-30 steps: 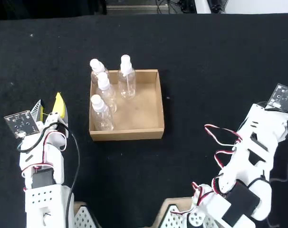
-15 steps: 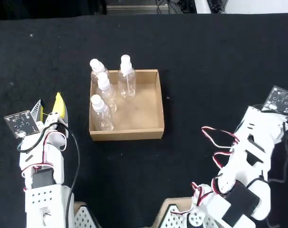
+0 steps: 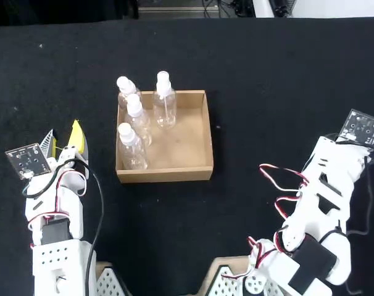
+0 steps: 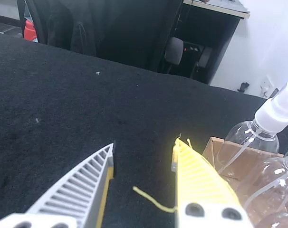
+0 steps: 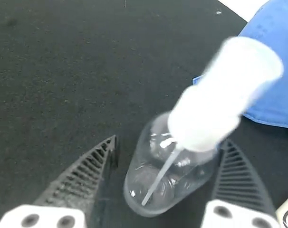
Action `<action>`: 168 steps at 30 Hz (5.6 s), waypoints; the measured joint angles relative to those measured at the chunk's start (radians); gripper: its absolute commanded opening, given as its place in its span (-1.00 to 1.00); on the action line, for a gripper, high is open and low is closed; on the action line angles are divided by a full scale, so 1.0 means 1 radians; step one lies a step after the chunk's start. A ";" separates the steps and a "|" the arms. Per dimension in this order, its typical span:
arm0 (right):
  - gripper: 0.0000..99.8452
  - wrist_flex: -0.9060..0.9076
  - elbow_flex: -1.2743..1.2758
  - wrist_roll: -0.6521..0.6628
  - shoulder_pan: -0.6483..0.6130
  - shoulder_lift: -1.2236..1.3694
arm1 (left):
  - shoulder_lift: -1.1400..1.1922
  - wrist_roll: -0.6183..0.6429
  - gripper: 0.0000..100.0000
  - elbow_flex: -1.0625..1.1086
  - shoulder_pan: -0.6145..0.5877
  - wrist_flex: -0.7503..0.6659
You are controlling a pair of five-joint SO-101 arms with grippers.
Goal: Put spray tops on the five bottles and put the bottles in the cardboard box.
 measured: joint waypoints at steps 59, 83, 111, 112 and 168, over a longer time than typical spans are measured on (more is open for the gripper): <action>-0.71 1.177 -0.342 -0.242 -0.950 -0.802 | 0.000 0.000 -0.62 0.000 0.000 0.000; -0.71 0.632 0.152 -0.242 -1.046 -0.804 | 0.000 0.000 -0.62 0.000 0.000 0.000; -0.49 0.589 0.089 -0.242 -1.054 -0.500 | 0.000 0.000 -0.62 0.000 0.000 0.000; -0.49 0.589 0.089 -0.242 -1.054 -0.500 | 0.000 0.000 -0.62 0.000 0.000 0.000; -0.17 0.738 -0.048 -0.242 -1.099 -0.500 | 0.000 0.000 -0.62 0.000 0.000 0.000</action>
